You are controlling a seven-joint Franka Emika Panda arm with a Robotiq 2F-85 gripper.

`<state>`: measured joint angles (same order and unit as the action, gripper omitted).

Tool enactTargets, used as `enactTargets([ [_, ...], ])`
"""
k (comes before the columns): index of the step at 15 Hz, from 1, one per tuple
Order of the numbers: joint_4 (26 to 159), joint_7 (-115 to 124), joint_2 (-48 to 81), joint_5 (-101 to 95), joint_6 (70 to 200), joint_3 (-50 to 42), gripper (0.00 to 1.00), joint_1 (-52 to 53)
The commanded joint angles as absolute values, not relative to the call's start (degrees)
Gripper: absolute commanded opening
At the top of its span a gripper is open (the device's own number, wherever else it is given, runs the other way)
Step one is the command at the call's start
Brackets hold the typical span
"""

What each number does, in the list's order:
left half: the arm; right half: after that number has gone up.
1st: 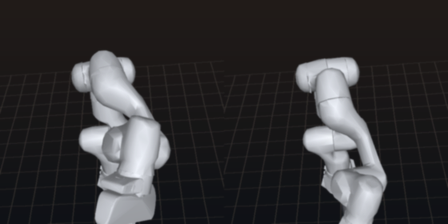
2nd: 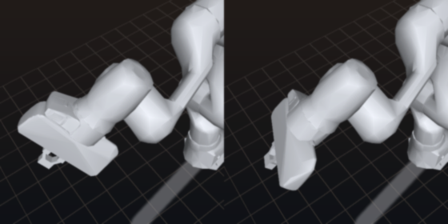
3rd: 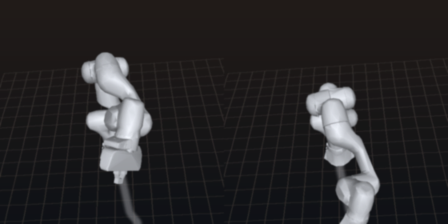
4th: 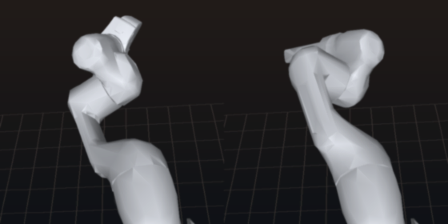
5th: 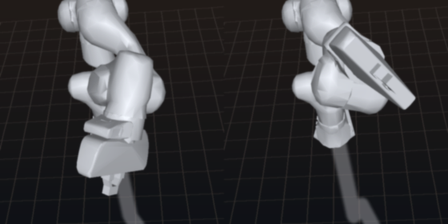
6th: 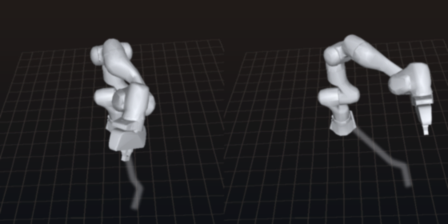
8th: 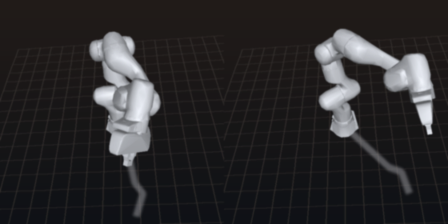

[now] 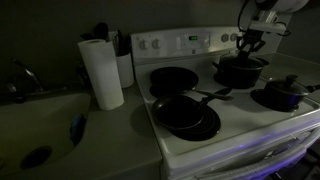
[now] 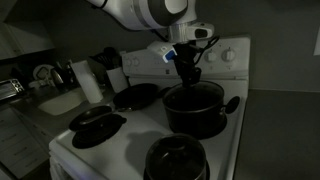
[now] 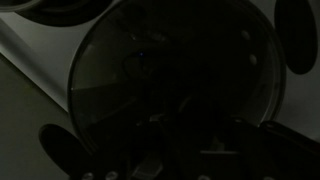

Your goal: Pick the lid and put it on the big pot

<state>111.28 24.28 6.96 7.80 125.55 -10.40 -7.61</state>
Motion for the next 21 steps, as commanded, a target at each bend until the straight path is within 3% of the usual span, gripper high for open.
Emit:
enactTargets([
  [1,114.57,25.19,6.16,6.22,129.57,-10.59,0.14,-7.94],
  [6,114.04,25.88,6.14,4.93,127.51,-10.45,0.14,-7.6],
  [7,113.77,25.94,5.84,4.38,126.76,-10.42,0.55,-7.48],
  [13,112.38,28.09,3.5,-3.18,125.01,-10.17,0.99,-6.61],
  [21,108.94,29.02,-0.14,-3.56,115.91,-8.56,1.0,-6.5],
])
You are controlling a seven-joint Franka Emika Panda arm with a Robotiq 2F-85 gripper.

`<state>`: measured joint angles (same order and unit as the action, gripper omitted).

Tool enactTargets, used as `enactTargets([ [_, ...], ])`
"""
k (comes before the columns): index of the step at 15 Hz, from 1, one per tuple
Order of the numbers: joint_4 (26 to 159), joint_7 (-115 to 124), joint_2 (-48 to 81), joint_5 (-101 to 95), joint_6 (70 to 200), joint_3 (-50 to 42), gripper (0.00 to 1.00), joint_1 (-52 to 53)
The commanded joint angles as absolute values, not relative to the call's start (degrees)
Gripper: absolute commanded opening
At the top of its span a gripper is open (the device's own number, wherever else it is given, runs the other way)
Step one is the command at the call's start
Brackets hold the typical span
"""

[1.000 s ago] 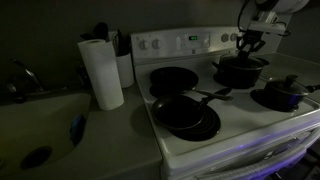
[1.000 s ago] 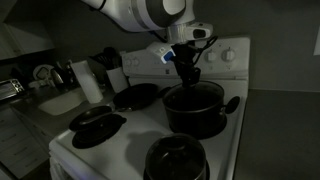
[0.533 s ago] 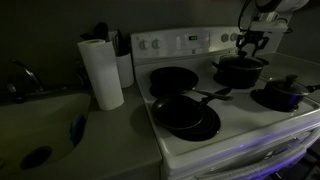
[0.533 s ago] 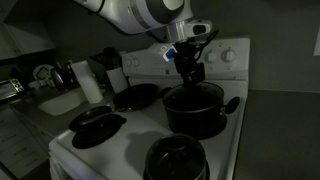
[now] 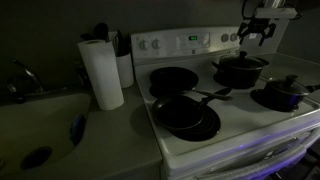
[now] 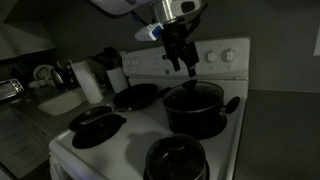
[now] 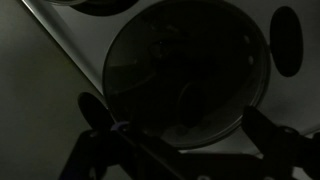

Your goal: Pick the lid and put it on the big pot

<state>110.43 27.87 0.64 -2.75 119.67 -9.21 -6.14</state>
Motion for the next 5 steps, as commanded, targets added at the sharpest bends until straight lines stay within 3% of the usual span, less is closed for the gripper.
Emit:
enactTargets([
  [1,108.54,29.26,-0.23,-3.5,114.92,-8.49,1.0,-6.58],
  [5,107.26,29.76,-0.11,-2.68,112.41,-8.58,1.0,-6.74],
])
